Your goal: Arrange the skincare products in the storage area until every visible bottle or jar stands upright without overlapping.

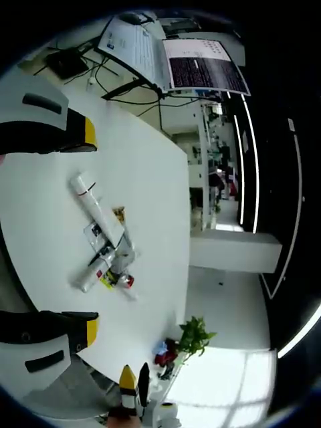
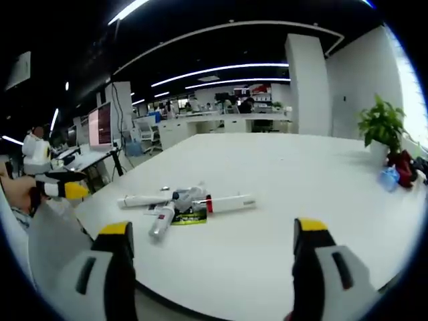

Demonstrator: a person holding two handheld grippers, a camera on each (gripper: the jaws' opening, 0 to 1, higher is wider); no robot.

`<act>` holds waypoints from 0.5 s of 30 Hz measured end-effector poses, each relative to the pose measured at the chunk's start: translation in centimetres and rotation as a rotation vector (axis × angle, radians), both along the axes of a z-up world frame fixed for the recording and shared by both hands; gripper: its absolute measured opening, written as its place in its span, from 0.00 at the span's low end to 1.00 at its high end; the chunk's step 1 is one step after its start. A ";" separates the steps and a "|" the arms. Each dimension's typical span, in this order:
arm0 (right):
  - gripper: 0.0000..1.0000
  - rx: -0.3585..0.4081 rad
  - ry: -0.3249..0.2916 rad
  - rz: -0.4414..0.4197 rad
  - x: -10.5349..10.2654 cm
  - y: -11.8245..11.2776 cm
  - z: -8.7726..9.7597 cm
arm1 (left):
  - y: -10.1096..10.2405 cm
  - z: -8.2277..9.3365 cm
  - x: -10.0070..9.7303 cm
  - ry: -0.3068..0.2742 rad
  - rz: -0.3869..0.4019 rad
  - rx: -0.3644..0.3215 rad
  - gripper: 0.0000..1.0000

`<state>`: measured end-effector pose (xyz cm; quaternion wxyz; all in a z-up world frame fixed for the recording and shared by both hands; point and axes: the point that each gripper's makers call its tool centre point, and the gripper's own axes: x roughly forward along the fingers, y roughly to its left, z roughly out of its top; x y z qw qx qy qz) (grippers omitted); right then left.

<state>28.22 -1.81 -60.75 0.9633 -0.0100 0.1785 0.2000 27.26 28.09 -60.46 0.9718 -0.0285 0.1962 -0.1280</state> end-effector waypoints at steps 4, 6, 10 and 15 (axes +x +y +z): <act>1.00 -0.002 0.005 0.002 -0.1 0.0 -0.1 | -0.1 -0.1 0.0 0.004 -0.007 0.003 0.97; 1.00 -0.001 0.003 -0.002 -0.1 -0.1 -0.1 | -0.2 -0.1 -0.1 0.006 -0.014 0.006 0.97; 1.00 0.001 0.001 -0.007 -0.1 -0.2 0.0 | -0.3 -0.3 -0.1 0.014 -0.019 0.009 0.97; 1.00 0.000 -0.002 -0.009 -0.1 -0.2 0.0 | -0.3 -0.2 -0.1 -0.001 -0.027 0.024 0.97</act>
